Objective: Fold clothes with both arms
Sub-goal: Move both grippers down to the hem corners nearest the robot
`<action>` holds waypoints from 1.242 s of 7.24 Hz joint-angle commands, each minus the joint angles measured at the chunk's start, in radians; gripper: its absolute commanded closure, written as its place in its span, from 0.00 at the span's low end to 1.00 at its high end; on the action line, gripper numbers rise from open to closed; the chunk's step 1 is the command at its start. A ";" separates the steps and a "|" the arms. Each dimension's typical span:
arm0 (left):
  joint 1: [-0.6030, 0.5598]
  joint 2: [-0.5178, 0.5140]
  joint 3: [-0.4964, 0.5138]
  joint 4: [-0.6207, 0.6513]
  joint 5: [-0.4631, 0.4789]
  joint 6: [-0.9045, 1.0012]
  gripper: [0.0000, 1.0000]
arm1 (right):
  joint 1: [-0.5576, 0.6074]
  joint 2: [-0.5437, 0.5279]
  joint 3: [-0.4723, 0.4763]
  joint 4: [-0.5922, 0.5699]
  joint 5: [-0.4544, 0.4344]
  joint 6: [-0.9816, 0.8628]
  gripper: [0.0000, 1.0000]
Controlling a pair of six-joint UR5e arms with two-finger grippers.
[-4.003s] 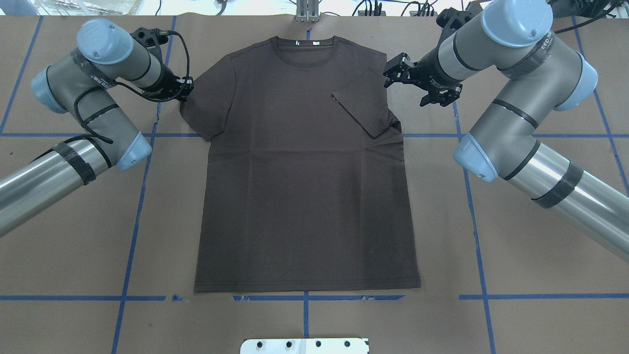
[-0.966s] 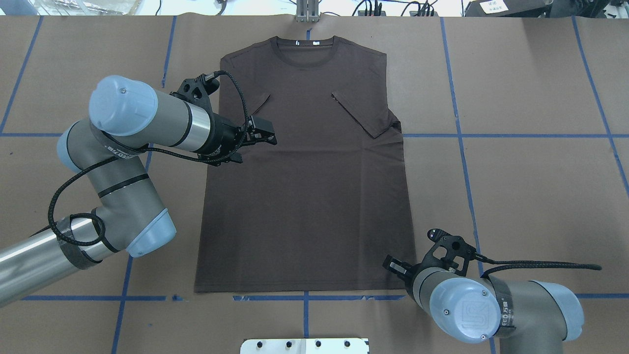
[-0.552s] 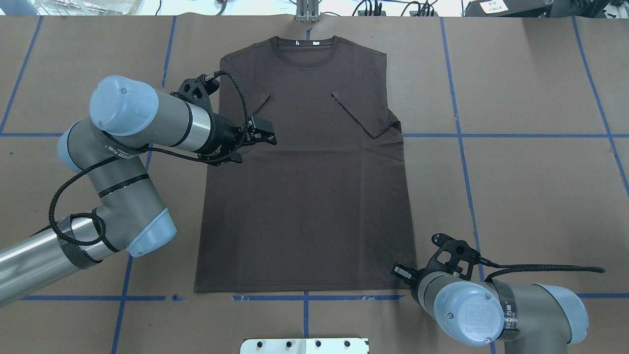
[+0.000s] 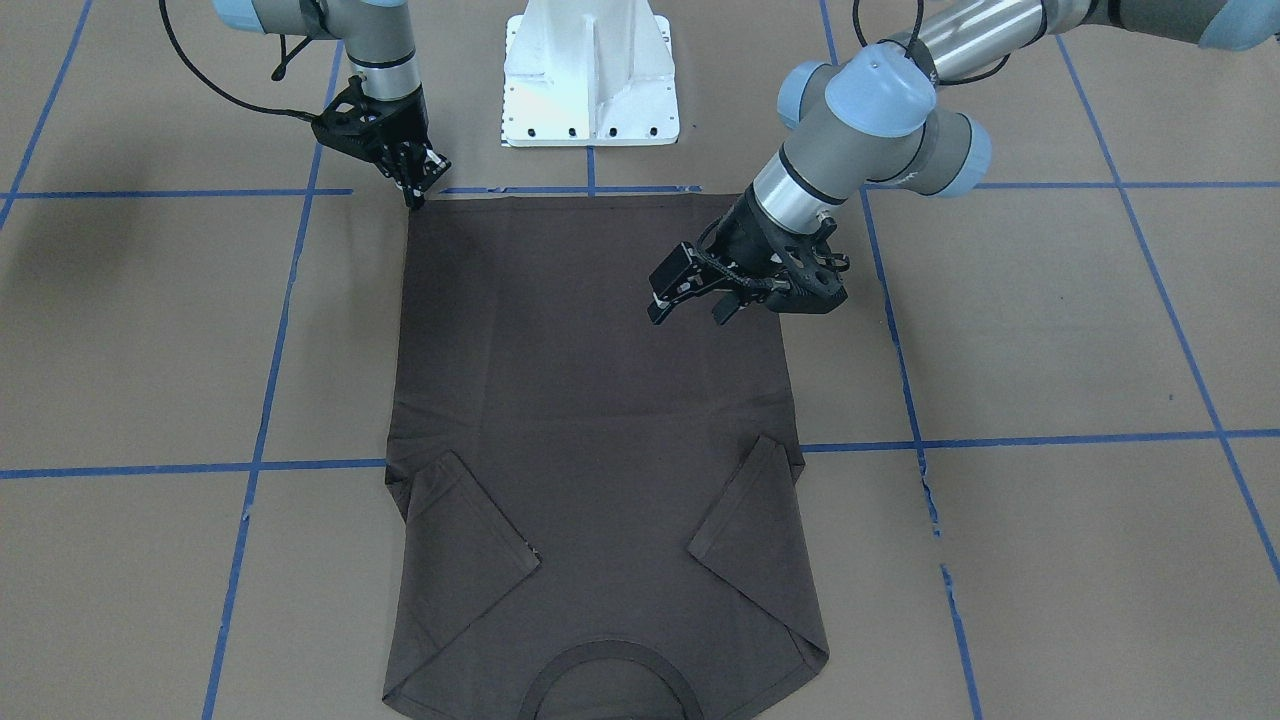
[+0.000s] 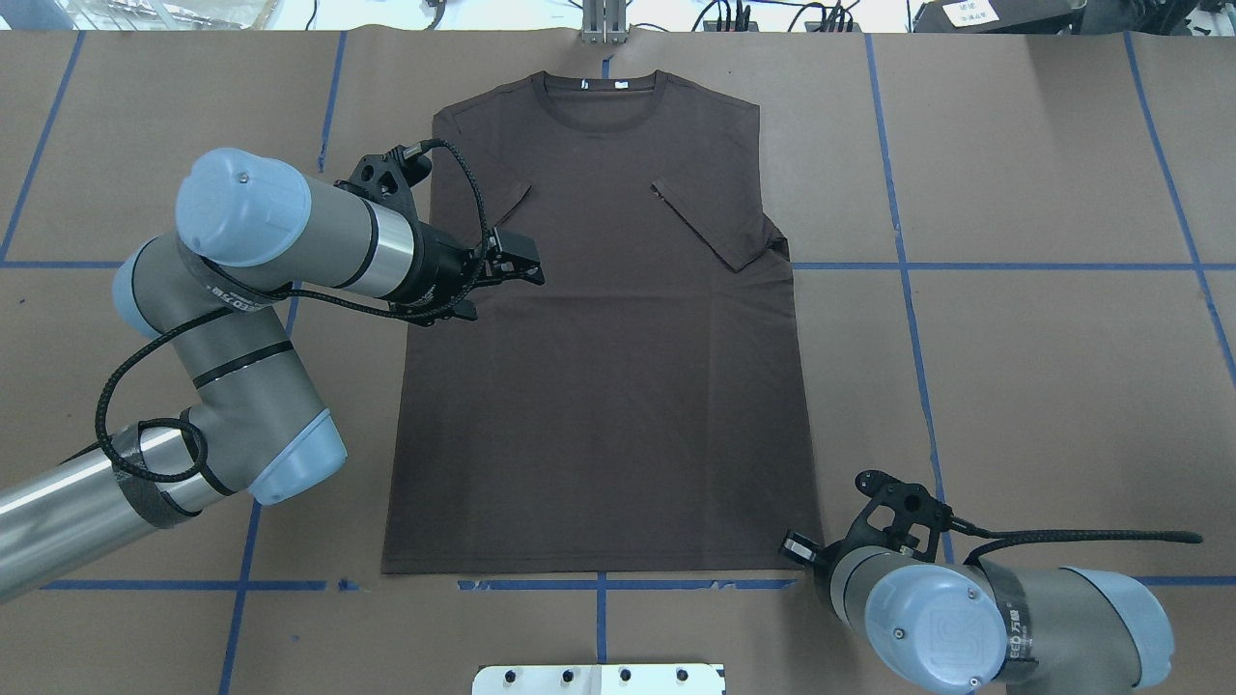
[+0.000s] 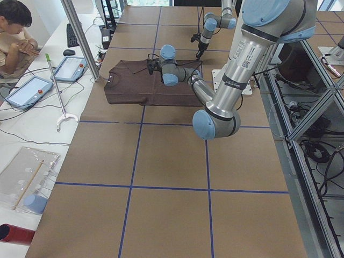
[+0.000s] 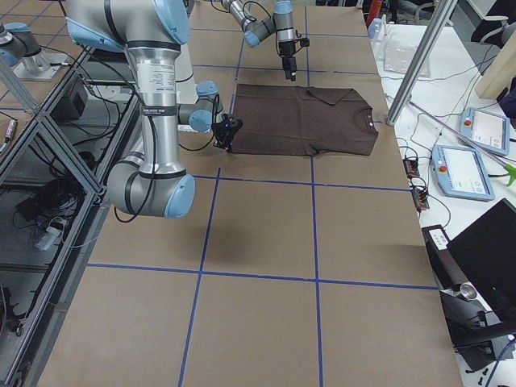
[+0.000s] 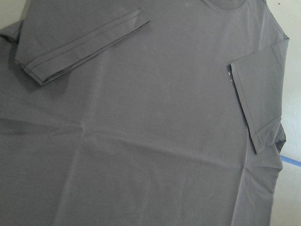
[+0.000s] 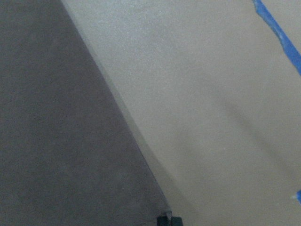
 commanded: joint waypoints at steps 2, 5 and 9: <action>0.062 0.128 -0.128 0.005 0.024 -0.113 0.03 | -0.015 -0.015 0.055 0.000 0.001 0.006 1.00; 0.363 0.429 -0.417 0.168 0.324 -0.248 0.04 | -0.013 -0.017 0.084 0.000 0.015 0.006 1.00; 0.485 0.430 -0.407 0.336 0.423 -0.305 0.11 | -0.013 -0.019 0.081 0.000 0.015 0.006 1.00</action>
